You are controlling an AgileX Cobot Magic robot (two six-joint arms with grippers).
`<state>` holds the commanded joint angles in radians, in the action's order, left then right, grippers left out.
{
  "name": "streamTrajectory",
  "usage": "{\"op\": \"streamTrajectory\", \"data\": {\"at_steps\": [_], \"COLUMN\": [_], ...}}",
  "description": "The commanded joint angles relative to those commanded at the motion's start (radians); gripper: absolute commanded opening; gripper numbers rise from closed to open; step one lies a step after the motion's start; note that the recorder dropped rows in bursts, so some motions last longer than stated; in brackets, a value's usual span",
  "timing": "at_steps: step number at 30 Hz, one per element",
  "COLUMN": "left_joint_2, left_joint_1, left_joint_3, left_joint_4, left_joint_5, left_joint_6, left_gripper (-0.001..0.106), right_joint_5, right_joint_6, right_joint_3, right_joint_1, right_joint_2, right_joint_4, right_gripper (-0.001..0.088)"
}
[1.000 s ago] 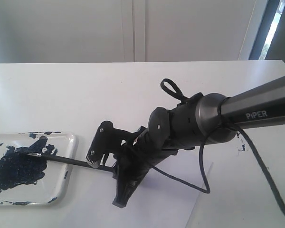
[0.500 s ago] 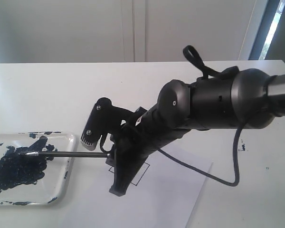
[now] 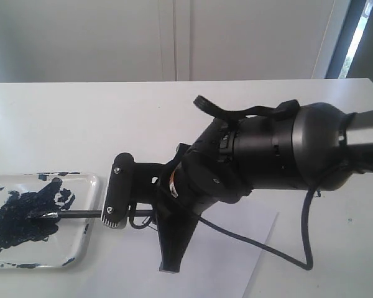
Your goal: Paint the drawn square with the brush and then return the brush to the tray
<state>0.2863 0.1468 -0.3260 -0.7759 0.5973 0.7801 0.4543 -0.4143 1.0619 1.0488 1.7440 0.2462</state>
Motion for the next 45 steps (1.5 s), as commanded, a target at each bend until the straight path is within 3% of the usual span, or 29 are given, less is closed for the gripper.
{"op": "streamTrajectory", "data": {"at_steps": [11,18,24,27,34,45], "left_joint_2": [0.0,0.0,0.0,0.0,0.0,0.018], "left_joint_1": [0.0,0.0,0.0,0.0,0.0,0.0], "left_joint_3": [0.0,0.0,0.0,0.0,-0.025,-0.065], "left_joint_4": [0.0,0.0,-0.028,-0.03,-0.085,-0.091], "left_joint_5": [0.0,0.0,0.004,0.004,0.078,0.168], "left_joint_6": [0.0,0.0,0.0,0.0,0.055,0.063], "left_gripper": [0.056,0.056,0.056,0.056,0.056,0.056], "right_joint_5": [0.019,0.032,0.073,0.081,0.017,0.219], "right_joint_6": [-0.019,0.159,0.111,-0.078,-0.016,-0.009], "right_joint_3": [0.0,0.0,0.0,0.0,0.0,0.0], "right_joint_1": [0.047,0.047,0.049,0.049,0.049,0.049], "right_joint_2": [0.0,0.0,-0.033,-0.043,-0.115,-0.347], "right_joint_4": [0.015,0.171,0.11,-0.122,-0.117,-0.117], "right_gripper": [0.0,0.0,0.0,0.0,0.0,0.0]}}
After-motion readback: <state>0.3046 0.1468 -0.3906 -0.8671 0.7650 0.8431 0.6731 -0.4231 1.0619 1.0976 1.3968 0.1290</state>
